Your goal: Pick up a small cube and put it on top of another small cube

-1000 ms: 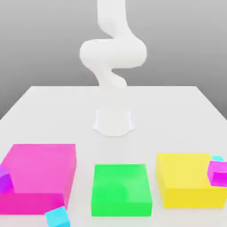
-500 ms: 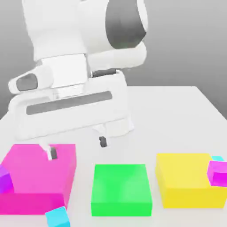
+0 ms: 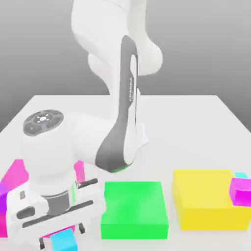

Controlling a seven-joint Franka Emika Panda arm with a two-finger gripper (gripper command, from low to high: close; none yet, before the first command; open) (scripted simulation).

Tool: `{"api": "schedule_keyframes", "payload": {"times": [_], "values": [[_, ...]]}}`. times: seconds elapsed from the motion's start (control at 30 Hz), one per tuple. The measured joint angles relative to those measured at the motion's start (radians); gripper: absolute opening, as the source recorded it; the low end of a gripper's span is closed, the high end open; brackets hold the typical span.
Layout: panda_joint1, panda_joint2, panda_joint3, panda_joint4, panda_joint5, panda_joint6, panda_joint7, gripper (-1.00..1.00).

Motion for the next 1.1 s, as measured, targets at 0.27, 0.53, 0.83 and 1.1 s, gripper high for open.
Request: {"api": "schedule_keyframes", "payload": {"times": [0.27, 0.53, 0.83, 1.1], "values": [[0.026, -0.054, -0.033, -0.013, -0.029, -0.042, 0.020, -1.00], [-0.031, -0.284, -0.149, 0.002, -0.190, -0.266, -0.151, -1.00], [-0.147, -0.334, -0.219, 0.023, -0.210, -0.349, -0.463, -1.00], [-0.160, -0.281, -0.205, 0.010, -0.170, -0.290, -0.495, 1.00]]}}
